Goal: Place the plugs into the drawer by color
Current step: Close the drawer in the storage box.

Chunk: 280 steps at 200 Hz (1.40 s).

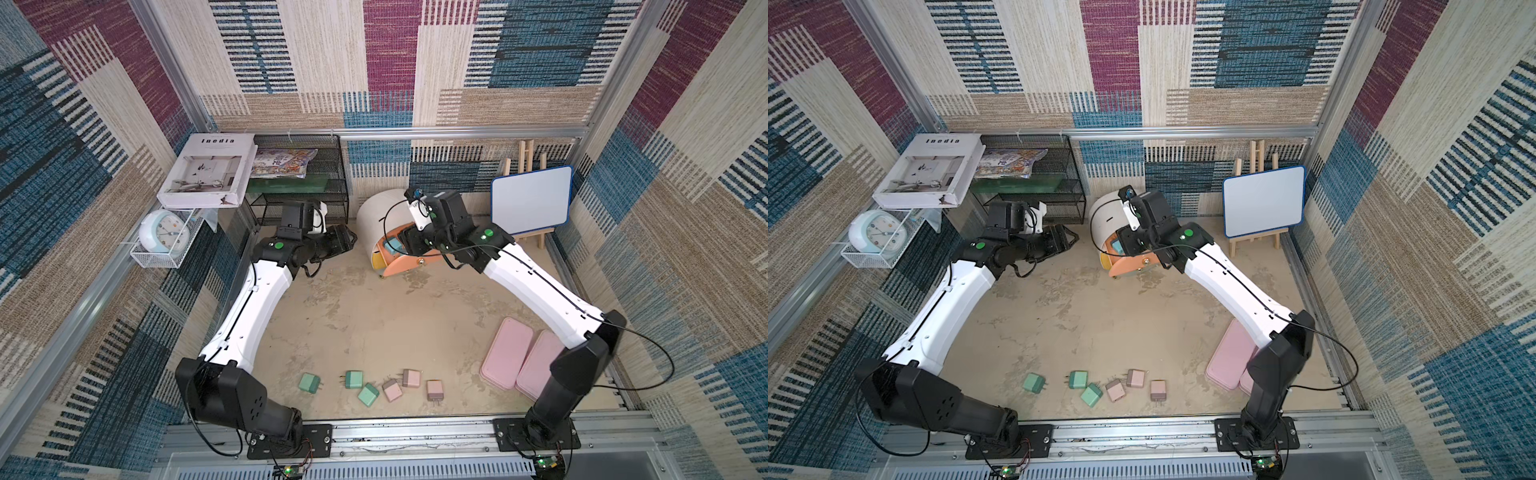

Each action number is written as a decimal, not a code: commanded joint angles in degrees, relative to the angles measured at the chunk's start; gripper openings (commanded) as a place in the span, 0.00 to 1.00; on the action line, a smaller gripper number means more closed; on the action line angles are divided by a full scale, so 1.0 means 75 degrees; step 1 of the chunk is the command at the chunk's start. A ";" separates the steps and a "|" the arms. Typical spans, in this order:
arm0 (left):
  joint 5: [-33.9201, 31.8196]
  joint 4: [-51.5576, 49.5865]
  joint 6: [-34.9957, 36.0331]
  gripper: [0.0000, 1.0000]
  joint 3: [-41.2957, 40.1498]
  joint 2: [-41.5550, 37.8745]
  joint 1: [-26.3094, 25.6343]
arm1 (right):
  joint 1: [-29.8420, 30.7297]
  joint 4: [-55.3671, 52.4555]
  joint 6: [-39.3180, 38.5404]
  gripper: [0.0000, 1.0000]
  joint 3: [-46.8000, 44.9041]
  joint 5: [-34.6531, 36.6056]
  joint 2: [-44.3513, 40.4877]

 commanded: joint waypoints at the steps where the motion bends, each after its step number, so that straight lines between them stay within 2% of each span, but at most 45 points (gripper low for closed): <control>1: -0.0261 -0.0372 0.0286 0.76 0.1028 0.0628 -0.0328 | 0.0011 0.2398 -0.0257 0.69 -0.1849 0.0102 -0.1183; 28: -0.0536 -0.1185 0.0840 0.76 0.3046 0.1914 -0.0788 | 0.0003 0.3599 -0.0390 0.69 -0.3777 0.0071 -0.2307; 52: -0.0686 -0.1877 0.1581 0.77 0.5171 0.3215 -0.0923 | 0.0013 0.4396 -0.0485 0.69 -0.5003 0.0184 -0.2710; 78: -0.0756 -0.2544 0.2599 0.85 0.7710 0.4751 -0.0912 | 0.0013 0.4750 -0.0679 0.68 -0.5714 0.0361 -0.2909; 102: -0.0966 -0.2451 0.3432 0.90 0.8765 0.5588 -0.0869 | 0.0013 0.5022 -0.0711 0.68 -0.6125 0.0333 -0.3014; 123: -0.0359 -0.1903 0.3690 0.90 0.8962 0.5992 -0.0745 | 0.0012 0.5463 -0.0617 0.68 -0.6498 0.0026 -0.3048; 140: -0.0343 -0.1256 0.3965 0.91 0.8562 0.5999 -0.0748 | 0.0013 0.5645 -0.0586 0.68 -0.6650 -0.0079 -0.2998; 163: -0.0390 -0.0509 0.4161 0.98 0.7949 0.5933 -0.0725 | 0.0013 0.5664 -0.0570 0.68 -0.6682 -0.0137 -0.2892; 185: -0.0711 -0.0379 0.3861 0.99 0.8218 0.6284 -0.0649 | 0.0013 0.5864 -0.0489 0.68 -0.6828 -0.0145 -0.2864; 206: -0.0571 -0.0651 0.3712 0.99 0.8900 0.6771 -0.0568 | 0.0010 0.6006 -0.0463 0.68 -0.6902 -0.0063 -0.2787; 228: -0.0489 -0.0394 0.3463 0.99 0.8713 0.6820 -0.0417 | 0.0013 0.5977 -0.0440 0.68 -0.6805 -0.0118 -0.2598; 280: 0.0403 -0.0209 0.3025 0.99 0.8606 0.7039 -0.0232 | 0.0069 0.6305 -0.0432 0.68 -0.6630 -0.0070 -0.2161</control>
